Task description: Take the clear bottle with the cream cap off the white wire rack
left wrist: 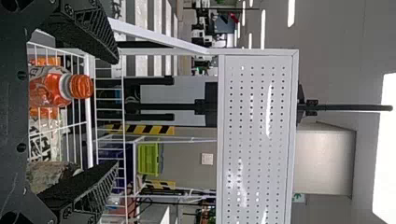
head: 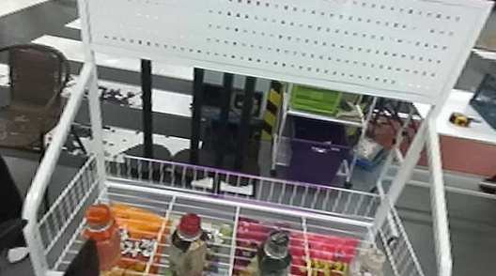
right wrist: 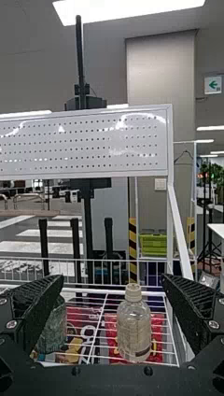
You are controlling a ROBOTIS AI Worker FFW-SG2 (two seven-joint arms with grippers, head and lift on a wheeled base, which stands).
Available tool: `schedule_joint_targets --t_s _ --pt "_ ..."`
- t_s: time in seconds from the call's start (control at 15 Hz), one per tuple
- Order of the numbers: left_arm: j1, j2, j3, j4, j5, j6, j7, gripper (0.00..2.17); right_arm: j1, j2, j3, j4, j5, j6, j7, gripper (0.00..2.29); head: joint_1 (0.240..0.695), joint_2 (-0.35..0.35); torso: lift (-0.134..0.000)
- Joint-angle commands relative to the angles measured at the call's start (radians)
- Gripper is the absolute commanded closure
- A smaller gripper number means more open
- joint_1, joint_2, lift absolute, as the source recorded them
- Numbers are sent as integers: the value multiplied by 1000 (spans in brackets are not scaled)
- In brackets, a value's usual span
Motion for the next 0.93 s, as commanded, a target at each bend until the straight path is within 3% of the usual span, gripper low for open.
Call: schedule_joint_targets --t_s 0.0,0.53,0.67,0.87 --pt "0 0 0 0 -1 0 0 130 0 1 0 0 -1 0 0 127 499 0 0" --pt "6 0 3 -10 -1 0 -1 130 1 1 0 6 2 0 5 127 499 0 0" --pt "12 0 3 -16 -1 -3 -1 130 -40 1 3 100 11 -37 -3 127 499 0 0" --pt "15 0 0 -17 -1 0 -3 130 -144 1 26 336 54 -224 -8 127 499 0 0"
